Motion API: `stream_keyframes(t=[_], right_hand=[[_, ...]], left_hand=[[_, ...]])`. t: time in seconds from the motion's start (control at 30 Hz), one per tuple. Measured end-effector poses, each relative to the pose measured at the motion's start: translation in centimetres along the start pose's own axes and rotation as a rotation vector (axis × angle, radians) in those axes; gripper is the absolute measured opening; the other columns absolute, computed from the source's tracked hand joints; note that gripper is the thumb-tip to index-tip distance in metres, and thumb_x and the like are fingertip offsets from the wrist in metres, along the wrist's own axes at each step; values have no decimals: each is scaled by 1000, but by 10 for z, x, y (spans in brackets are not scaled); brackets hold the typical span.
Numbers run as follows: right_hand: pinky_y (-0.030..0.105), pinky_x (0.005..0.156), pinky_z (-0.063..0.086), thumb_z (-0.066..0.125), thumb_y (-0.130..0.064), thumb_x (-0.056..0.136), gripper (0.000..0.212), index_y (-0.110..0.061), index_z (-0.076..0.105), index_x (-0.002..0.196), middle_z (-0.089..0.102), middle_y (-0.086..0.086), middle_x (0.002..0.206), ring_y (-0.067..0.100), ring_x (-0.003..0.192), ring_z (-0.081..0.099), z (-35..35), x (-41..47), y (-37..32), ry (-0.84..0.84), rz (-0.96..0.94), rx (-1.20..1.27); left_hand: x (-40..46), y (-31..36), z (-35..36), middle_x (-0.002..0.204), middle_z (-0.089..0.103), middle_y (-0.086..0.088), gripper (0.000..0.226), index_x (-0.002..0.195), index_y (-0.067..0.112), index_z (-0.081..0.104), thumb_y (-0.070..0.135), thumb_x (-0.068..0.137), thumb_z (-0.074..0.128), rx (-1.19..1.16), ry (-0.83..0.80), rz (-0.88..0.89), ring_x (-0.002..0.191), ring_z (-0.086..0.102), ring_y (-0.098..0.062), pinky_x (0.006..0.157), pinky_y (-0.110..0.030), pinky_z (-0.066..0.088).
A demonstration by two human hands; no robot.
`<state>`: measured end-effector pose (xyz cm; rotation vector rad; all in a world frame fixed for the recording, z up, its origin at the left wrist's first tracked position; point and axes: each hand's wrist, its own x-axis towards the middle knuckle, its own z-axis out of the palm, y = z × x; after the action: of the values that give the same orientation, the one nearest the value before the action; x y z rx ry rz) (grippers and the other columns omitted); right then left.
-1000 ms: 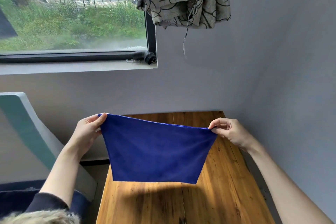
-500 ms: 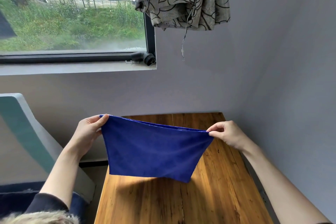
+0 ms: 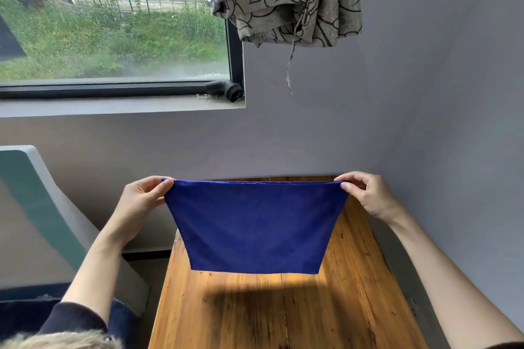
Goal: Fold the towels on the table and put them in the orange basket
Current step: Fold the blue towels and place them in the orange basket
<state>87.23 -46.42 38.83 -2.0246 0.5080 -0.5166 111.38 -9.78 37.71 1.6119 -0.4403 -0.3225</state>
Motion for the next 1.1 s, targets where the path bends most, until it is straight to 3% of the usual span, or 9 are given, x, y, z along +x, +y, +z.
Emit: stream_keyframes(t=[0.23,0.4,0.53,0.67,0.77,0.9,1.0,1.1], right_hand=[[26,72,44,58,-8,90,24,-26,65,77,67,-6,77,10,72,58,-1,17,0,31,16,-193],[20,74,36,55,-9,91,16,-9,71,91,70,7,96,16,85,57,7,49,-7,122,38,-363],[20,72,36,50,-9,93,18,-6,67,97,69,12,101,23,88,59,11,70,-20,274,73,-328],[24,78,40,47,-7,94,19,-2,64,101,68,15,103,29,97,60,8,65,-24,326,25,-295],[26,76,41,49,-6,93,17,-2,64,99,68,14,99,28,92,61,11,45,-10,281,-5,-312],[15,65,32,53,-7,91,13,-8,66,93,66,5,89,18,80,56,28,-1,30,171,56,-321],[20,68,34,55,-8,90,12,-9,67,92,68,6,91,19,81,58,48,-49,73,47,222,-354],[22,72,37,55,-9,90,10,-10,65,91,68,8,96,20,85,58,67,-94,109,-88,423,-359]], left_hand=[[5,-3,13,77,72,6,17,86,13,69,21,93,56,46,33,16,72,63,-3,68,-14,53],[28,0,33,80,66,0,14,85,11,66,16,94,55,94,115,4,76,58,-10,74,-22,51],[45,12,46,80,64,-1,11,89,8,64,13,93,56,24,168,33,78,58,-13,79,-27,52],[42,17,44,83,67,1,11,85,16,67,14,91,58,-2,164,85,78,61,-8,77,-23,53],[24,3,40,84,68,1,14,84,20,67,12,91,58,9,141,68,78,63,-6,74,-17,55],[-15,-44,34,85,70,-2,13,86,17,69,12,91,59,155,77,-70,76,62,-9,77,-26,52],[-54,-90,31,85,68,-11,11,88,10,69,10,91,59,249,-23,-250,79,56,-20,78,-34,48],[-97,-128,32,84,66,-10,13,84,13,70,10,91,58,288,-70,-430,81,54,-20,74,-31,46]])
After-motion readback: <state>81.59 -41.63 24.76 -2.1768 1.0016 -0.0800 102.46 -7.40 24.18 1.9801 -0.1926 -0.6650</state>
